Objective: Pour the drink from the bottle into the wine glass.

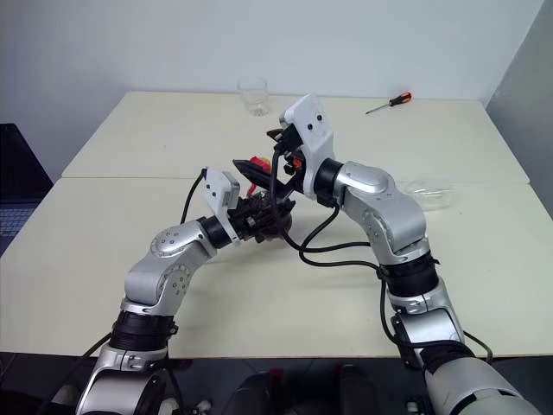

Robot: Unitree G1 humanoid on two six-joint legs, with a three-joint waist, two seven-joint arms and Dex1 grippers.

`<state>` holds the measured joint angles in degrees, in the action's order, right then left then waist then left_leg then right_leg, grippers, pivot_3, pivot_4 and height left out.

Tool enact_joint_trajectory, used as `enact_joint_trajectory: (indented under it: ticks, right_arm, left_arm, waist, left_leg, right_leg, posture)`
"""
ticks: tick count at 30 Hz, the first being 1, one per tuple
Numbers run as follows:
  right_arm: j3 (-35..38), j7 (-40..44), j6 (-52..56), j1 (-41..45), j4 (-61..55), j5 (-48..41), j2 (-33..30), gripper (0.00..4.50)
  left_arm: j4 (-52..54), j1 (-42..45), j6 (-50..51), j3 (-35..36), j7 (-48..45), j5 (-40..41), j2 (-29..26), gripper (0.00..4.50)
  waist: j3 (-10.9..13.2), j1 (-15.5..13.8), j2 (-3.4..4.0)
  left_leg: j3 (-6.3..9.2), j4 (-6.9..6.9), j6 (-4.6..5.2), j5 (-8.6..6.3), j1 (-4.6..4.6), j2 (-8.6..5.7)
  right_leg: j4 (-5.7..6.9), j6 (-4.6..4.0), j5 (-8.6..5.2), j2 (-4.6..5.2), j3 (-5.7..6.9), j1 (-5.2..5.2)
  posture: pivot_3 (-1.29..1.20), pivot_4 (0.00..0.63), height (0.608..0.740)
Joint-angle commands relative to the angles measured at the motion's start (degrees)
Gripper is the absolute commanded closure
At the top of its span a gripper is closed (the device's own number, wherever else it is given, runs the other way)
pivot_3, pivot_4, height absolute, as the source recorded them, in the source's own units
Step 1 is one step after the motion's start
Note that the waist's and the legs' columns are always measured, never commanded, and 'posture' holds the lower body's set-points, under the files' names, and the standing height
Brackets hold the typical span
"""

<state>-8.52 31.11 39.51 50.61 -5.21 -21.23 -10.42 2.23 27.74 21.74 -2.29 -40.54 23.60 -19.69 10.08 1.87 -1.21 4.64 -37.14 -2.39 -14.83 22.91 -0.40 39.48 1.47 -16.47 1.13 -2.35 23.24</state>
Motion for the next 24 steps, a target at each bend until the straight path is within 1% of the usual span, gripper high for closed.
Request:
enact_joint_trajectory:
  ticks: [1, 12, 24]
  right_arm:
    - [-0.10, 0.17, -2.02, 1.74, -0.59, 0.86, 0.47, 0.03]
    - [1.44, 1.23, -2.23, 0.49, -0.25, 1.93, -2.16, 0.03]
    - [3.80, 1.25, 0.67, -3.15, -4.73, 0.44, -7.74, 0.03]
  left_arm:
    - [2.34, 0.67, -1.77, 0.51, -0.13, 0.12, 0.58, 2.45]
    - [3.47, 0.06, -0.97, 1.00, -0.33, 0.44, 0.09, 2.45]
    - [3.25, 0.31, -1.03, 1.14, -0.59, 0.54, 0.05, 2.45]
  waist:
    - [0.00, -0.01, 0.00]
    - [0.00, -0.01, 0.00]
    - [0.00, -0.01, 0.00]
  left_leg:
    - [0.00, 0.00, 0.00, 0.00, 0.00, 0.00]
    - [0.01, 0.00, 0.00, 0.00, 0.00, 0.00]
    - [0.01, 0.00, 0.00, 0.00, 0.00, 0.01]
  right_leg:
    - [0.00, 0.00, 0.00, 0.00, 0.00, 0.00]
    - [0.01, 0.00, 0.00, 0.00, 0.00, 0.00]
    - [0.01, 0.00, 0.00, 0.00, 0.00, 0.00]
  posture:
    - [0.00, 0.150, 0.740]
    - [0.00, 0.150, 0.740]
    - [0.00, 0.150, 0.740]
